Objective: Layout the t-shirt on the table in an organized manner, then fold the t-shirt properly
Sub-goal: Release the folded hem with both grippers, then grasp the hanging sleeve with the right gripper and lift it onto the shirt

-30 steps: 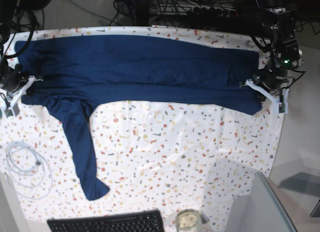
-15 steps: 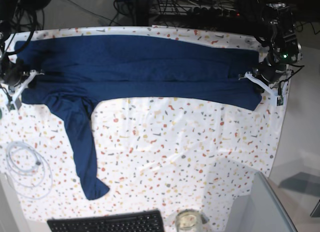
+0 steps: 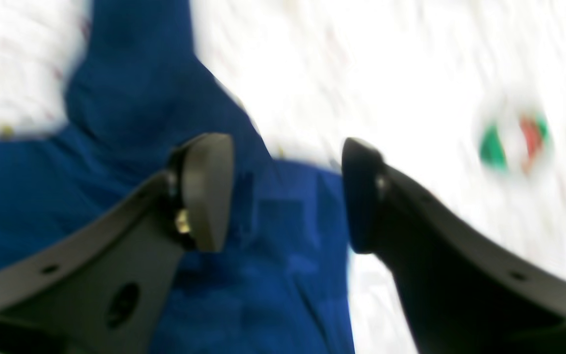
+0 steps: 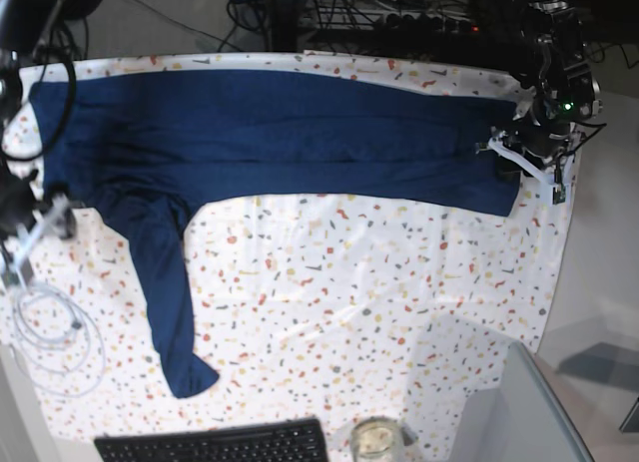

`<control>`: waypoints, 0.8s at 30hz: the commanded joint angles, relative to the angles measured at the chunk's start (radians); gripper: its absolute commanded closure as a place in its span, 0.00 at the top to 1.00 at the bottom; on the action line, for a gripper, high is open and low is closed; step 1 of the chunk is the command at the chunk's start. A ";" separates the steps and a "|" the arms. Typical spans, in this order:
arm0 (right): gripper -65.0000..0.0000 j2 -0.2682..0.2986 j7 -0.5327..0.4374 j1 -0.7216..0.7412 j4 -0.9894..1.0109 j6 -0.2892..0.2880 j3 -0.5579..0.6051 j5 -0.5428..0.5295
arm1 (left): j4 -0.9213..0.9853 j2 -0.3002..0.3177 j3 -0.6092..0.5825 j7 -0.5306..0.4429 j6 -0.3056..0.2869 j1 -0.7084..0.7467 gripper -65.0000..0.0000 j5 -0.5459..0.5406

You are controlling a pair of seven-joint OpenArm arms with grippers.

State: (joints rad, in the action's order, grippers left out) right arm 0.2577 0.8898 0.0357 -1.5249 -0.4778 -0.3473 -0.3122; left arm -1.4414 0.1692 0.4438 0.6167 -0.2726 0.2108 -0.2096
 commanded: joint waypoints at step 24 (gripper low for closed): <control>0.39 -0.005 -0.634 0.548 1.145 0.127 0.474 -0.012 | -0.212 -0.067 0.227 -0.022 0.000 0.083 0.79 -0.006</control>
State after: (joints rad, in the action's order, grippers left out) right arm 0.2474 0.2413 0.5640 -0.3714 -0.3466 0.1249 -0.3214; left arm -1.6367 0.0891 0.6704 0.6170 -0.2691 0.2989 -0.2096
